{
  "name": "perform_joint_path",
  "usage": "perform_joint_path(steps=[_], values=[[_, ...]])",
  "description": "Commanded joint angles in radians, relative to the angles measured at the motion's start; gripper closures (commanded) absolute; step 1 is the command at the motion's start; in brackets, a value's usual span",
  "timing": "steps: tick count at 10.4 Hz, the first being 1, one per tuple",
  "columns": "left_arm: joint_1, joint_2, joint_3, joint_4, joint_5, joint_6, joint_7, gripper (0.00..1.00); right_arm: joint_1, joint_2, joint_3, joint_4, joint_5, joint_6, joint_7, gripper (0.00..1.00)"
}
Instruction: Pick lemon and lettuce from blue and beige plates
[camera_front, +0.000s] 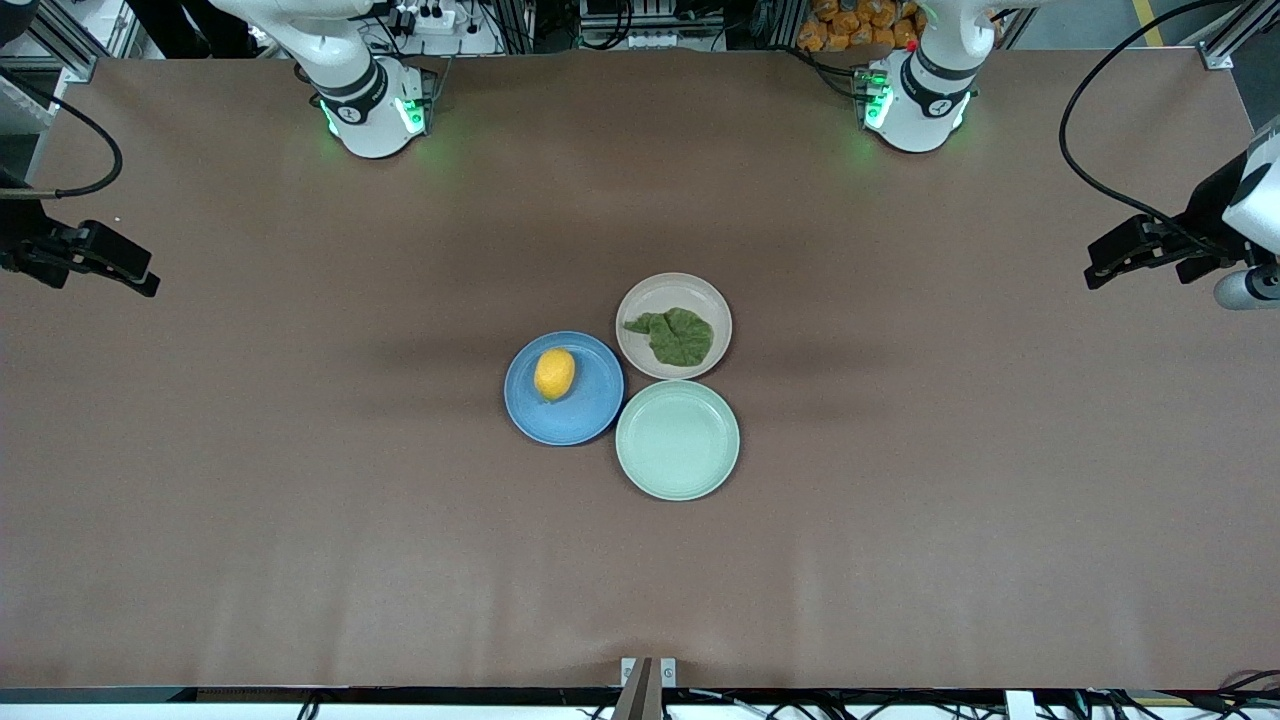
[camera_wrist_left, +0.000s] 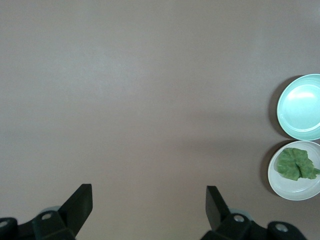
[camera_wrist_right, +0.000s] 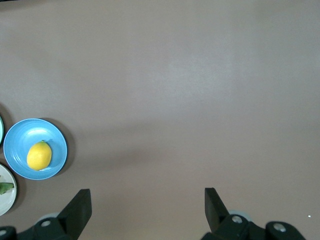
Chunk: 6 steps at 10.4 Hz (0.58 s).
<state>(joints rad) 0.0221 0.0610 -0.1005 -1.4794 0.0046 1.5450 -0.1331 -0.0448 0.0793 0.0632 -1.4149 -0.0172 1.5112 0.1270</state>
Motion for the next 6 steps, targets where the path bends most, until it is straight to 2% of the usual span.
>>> perform_joint_path(steps=[1, 6], values=[[0.001, -0.001, -0.001, 0.001, 0.012, 0.004, 0.01, 0.0, -0.013, -0.023, 0.007, -0.023, 0.016, 0.0, -0.007, 0.0], [-0.022, 0.048, -0.024, -0.01, -0.041, 0.032, -0.031, 0.0, 0.014, 0.039, 0.015, -0.022, 0.02, 0.0, 0.007, 0.0]])
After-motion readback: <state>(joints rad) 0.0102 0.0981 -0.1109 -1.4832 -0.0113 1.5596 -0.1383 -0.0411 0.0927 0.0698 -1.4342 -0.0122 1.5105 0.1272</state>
